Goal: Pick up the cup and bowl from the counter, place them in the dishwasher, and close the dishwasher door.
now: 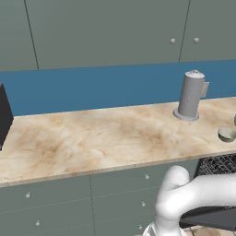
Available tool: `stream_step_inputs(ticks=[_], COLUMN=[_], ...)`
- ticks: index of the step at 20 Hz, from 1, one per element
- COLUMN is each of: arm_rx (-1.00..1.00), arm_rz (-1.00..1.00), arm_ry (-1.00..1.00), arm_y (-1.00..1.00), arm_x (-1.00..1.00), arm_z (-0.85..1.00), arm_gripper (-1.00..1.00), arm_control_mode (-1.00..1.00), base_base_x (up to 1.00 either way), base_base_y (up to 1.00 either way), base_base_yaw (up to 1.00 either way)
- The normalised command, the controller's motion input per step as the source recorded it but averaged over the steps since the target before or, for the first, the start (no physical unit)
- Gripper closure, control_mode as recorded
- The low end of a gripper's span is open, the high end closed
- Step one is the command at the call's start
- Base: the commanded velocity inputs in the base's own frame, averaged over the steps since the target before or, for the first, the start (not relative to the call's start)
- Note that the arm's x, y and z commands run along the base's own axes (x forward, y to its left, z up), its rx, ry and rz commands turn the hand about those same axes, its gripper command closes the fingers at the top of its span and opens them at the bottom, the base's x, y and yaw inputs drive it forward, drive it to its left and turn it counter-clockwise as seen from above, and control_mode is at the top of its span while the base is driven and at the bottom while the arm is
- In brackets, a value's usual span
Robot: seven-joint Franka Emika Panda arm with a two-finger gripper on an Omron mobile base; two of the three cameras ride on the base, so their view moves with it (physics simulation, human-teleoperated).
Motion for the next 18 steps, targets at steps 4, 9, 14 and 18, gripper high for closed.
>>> stream_step_inputs(ticks=[4,9,14,18], arm_rx=[0.01,0.01,0.00,0.00], arm_rz=[0.00,0.00,0.00,0.00], arm_ry=[0.00,0.00,0.00,0.00], arm_y=[-0.24,-0.23,-0.26,-0.30], arm_x=[0.29,0.21,0.14,0.19], arm_z=[-0.19,-0.24,-0.19,-0.16], arm_gripper=[-1.00,-1.00,-1.00,-1.00], arm_control_mode=[-1.00,-1.00,-1.00,-1.00], base_base_x=[0.00,0.00,0.00,0.00], base_base_y=[0.00,0.00,0.00,0.00], base_base_yaw=[0.00,0.00,0.00,0.00])
